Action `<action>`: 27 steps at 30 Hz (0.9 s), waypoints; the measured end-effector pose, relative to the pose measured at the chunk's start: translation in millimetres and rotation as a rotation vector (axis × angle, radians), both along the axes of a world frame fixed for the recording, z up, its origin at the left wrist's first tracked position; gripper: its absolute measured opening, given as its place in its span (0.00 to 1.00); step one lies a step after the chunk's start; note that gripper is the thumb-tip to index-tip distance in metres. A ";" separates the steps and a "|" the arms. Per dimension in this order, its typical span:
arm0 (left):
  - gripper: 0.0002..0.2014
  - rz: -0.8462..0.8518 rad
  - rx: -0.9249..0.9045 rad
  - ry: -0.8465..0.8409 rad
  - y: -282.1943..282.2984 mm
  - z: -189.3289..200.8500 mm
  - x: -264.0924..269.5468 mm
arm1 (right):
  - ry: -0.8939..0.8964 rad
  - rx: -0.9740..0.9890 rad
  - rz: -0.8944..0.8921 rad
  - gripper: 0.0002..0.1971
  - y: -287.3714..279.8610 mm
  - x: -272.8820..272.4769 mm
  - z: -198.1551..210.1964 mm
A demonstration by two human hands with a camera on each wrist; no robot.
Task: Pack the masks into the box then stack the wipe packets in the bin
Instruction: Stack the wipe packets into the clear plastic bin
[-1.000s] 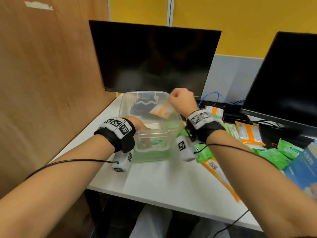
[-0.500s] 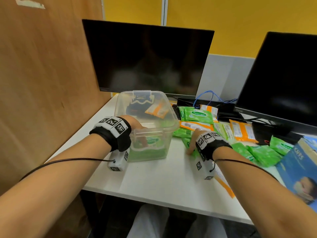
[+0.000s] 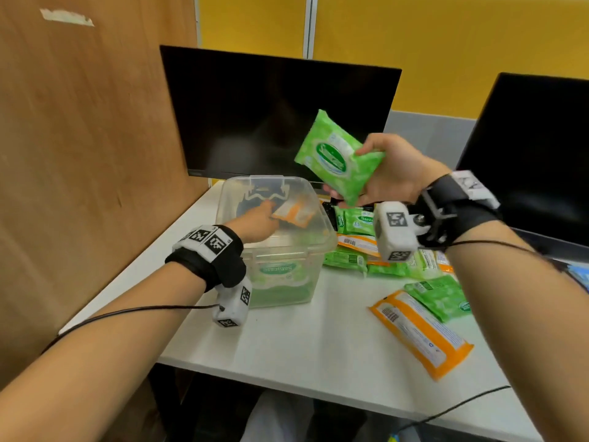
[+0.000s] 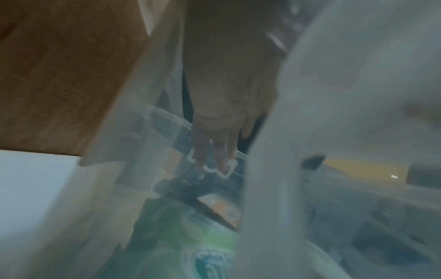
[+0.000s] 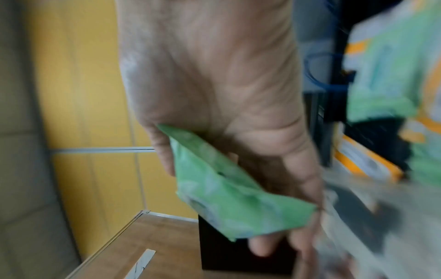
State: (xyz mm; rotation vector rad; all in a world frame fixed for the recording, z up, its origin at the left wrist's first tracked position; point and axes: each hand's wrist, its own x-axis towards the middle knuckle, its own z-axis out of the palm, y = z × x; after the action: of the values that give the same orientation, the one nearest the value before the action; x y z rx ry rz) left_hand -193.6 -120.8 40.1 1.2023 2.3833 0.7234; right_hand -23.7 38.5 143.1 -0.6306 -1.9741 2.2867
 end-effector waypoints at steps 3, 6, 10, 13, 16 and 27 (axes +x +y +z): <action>0.23 0.174 0.494 -0.104 5.1 5.4 -1.1 | 0.196 -0.269 0.081 0.33 -14.6 -23.0 -29.9; 0.23 0.303 0.877 -0.050 1.0 11.4 -0.2 | 0.134 -0.125 0.139 0.25 -31.1 -48.0 -52.5; 0.20 0.355 0.984 0.210 -1.5 10.2 -7.9 | -0.060 0.444 0.083 0.16 -48.4 -70.4 -62.0; 0.15 0.246 0.764 0.391 4.8 1.3 -12.2 | -0.149 0.819 0.102 0.17 -63.1 -74.0 -62.3; 0.14 0.056 0.315 0.273 8.2 -3.4 -7.6 | -0.235 1.085 0.236 0.06 -71.4 -81.6 -77.5; 0.31 -0.180 -0.591 0.025 3.3 -10.3 -15.0 | -0.619 1.373 0.452 0.16 -56.4 -105.9 -113.2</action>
State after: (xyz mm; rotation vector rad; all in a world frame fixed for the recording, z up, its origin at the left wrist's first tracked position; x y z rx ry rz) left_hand -208.6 -117.5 29.8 1.1349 2.2290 -0.0610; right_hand -129.7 -17.9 29.9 -0.7263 -3.4228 0.2741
